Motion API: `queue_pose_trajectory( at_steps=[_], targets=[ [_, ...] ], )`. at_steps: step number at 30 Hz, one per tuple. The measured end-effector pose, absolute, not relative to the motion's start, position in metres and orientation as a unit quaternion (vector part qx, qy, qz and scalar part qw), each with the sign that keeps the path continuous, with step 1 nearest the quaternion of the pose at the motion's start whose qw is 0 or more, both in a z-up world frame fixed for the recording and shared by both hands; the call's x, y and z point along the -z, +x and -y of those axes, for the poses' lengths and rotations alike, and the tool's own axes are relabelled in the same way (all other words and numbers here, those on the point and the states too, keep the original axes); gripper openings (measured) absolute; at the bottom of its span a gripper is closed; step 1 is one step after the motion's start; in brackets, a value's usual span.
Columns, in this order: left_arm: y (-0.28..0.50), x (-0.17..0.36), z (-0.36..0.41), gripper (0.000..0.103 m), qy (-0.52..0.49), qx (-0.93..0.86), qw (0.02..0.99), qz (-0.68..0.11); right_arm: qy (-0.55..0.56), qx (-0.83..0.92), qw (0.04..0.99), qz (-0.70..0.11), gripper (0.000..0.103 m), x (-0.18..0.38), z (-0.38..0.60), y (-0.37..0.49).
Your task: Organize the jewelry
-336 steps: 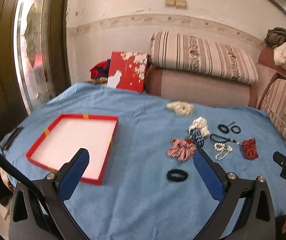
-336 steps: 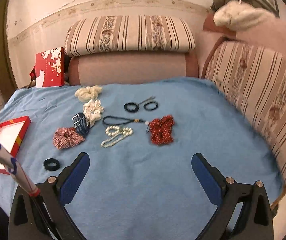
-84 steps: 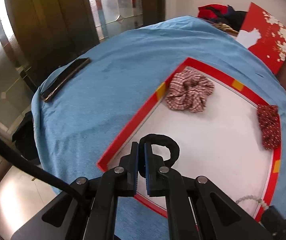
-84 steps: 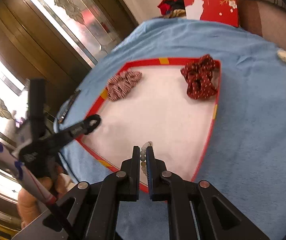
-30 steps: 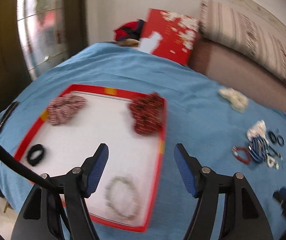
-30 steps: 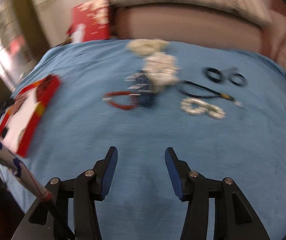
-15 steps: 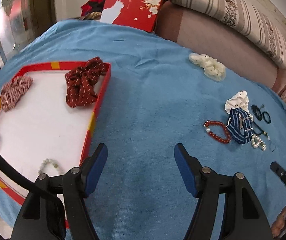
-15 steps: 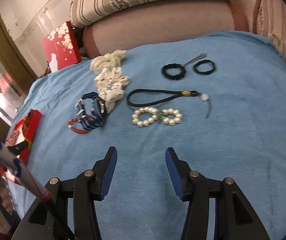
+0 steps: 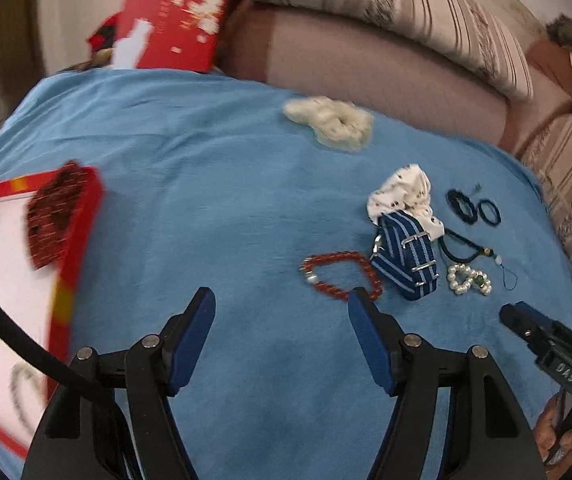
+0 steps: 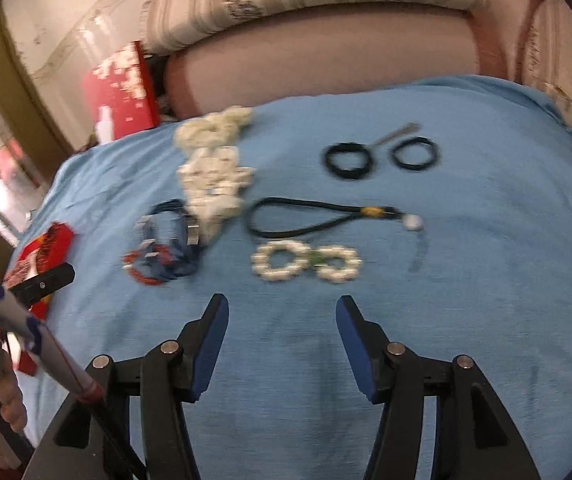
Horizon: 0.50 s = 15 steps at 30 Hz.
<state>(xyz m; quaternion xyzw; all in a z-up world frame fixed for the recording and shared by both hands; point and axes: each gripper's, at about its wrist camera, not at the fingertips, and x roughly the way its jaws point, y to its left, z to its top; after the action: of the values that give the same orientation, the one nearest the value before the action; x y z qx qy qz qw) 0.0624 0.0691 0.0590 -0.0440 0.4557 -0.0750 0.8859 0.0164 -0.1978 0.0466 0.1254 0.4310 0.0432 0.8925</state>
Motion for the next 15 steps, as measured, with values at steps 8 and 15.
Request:
queue_pose_trajectory(
  at_steps=[8, 15],
  targets=[
    [0.097, -0.028, -0.064, 0.059, -0.075, 0.121, 0.863, -0.485, 0.162, -0.025, 0.882, -0.442, 0.060, -0.027, 0.229, 0.035],
    [0.103, -0.017, -0.038, 0.059, -0.043, 0.167, 0.860, -0.480, 0.157, -0.056, 0.886, -0.433, 0.060, -0.025, 0.215, 0.041]
  ],
)
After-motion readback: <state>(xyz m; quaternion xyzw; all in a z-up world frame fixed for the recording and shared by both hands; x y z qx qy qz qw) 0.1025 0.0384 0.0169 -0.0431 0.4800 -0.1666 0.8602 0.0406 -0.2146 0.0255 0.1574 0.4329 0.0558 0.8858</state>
